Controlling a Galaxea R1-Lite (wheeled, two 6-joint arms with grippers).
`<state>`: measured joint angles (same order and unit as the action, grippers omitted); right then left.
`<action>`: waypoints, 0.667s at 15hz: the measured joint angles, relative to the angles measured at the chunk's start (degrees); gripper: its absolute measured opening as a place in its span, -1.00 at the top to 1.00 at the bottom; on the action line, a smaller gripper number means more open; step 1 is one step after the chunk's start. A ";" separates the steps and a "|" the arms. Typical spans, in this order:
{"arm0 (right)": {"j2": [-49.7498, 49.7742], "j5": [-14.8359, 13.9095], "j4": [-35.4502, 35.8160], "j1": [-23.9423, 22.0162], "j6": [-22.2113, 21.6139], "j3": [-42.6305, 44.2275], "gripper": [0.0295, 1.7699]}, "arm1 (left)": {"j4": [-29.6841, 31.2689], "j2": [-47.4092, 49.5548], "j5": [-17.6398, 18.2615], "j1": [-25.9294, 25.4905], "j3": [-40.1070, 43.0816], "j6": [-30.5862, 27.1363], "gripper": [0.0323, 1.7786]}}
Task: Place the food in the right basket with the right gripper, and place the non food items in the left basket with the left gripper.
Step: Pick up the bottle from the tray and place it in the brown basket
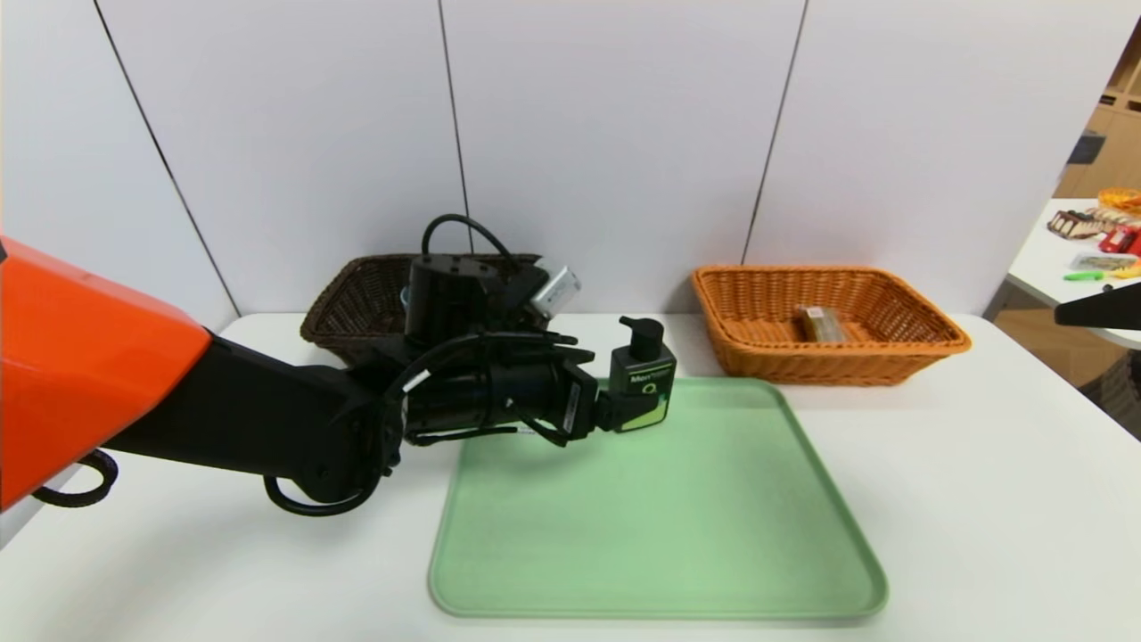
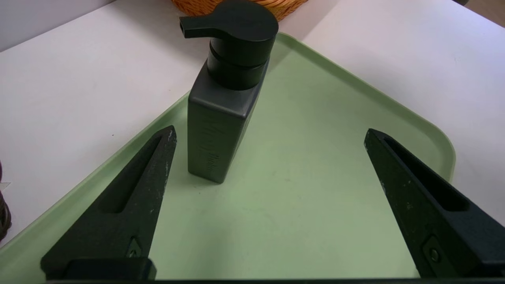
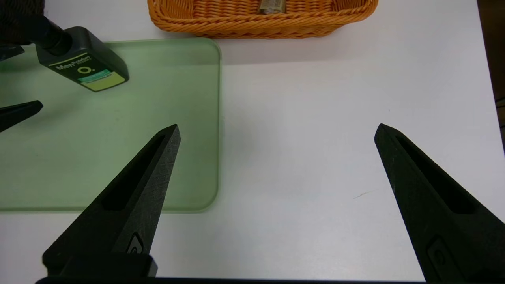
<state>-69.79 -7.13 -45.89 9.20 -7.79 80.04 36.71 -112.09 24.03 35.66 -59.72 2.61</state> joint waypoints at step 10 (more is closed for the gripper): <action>1.27 0.05 -0.26 0.00 0.09 -0.33 -0.92 | 6.53 -9.18 -1.07 -0.09 -5.68 0.23 -0.90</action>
<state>-68.52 -7.08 -46.14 9.20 -7.70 79.71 43.24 -121.27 22.95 35.57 -65.40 2.84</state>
